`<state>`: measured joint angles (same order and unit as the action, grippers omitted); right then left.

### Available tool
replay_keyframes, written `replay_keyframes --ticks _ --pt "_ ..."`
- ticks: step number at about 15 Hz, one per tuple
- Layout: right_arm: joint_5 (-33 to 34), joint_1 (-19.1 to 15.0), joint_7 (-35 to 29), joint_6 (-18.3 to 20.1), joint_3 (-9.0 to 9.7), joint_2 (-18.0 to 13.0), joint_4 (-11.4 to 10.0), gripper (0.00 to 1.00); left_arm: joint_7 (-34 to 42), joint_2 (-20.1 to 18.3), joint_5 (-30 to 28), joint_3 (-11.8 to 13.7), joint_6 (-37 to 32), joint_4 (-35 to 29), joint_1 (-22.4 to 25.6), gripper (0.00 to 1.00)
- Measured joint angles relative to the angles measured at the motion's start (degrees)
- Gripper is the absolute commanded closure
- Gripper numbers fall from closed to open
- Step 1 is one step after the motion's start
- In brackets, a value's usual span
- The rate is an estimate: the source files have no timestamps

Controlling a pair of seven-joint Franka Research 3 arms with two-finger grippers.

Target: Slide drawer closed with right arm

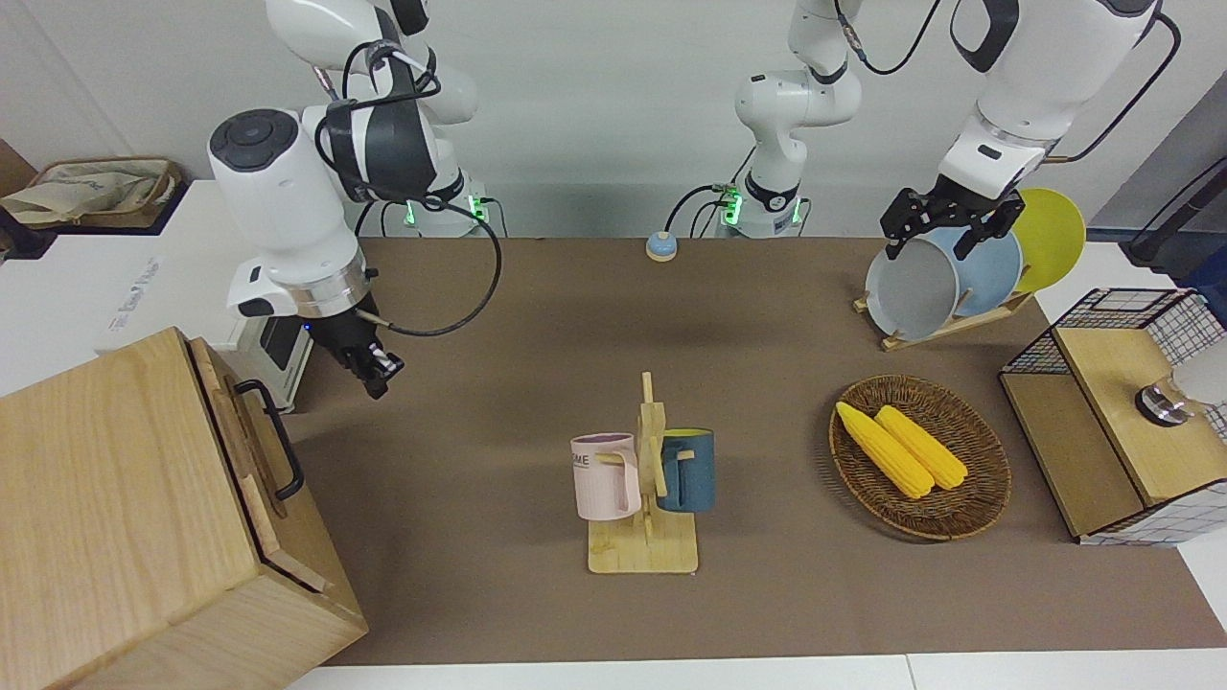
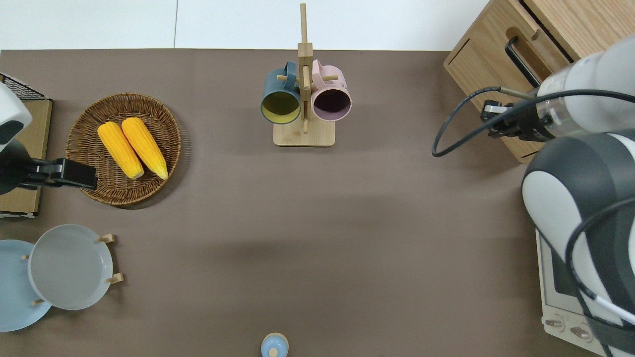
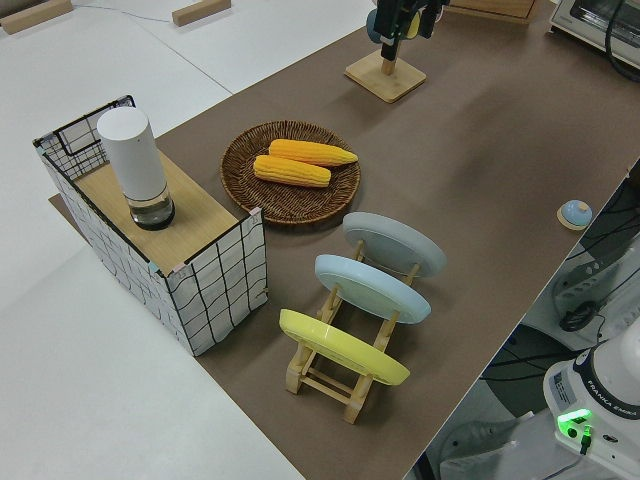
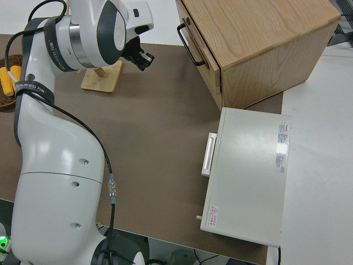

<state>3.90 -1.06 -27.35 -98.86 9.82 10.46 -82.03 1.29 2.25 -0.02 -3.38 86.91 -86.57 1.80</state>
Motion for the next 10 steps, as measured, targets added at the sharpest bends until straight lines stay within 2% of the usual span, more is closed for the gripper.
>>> replay_keyframes --ticks 2,6,9,10 --pt "0.0 0.9 4.5 1.4 -1.06 -2.4 -1.4 1.0 0.0 0.0 0.0 0.0 0.0 0.0 0.0 0.01" --pt "-1.0 5.5 12.1 4.0 -6.56 -5.7 -2.7 1.0 0.0 0.0 0.0 0.0 0.0 0.0 0.0 0.01" --pt "-3.0 6.0 15.3 4.8 -8.12 -6.9 -3.1 0.792 0.0 0.0 0.0 0.0 0.0 0.0 0.0 0.01" --pt "-3.6 6.0 16.4 5.0 -8.42 -7.0 -3.3 0.64 0.0 0.0 0.0 0.0 0.0 0.0 0.0 0.01"
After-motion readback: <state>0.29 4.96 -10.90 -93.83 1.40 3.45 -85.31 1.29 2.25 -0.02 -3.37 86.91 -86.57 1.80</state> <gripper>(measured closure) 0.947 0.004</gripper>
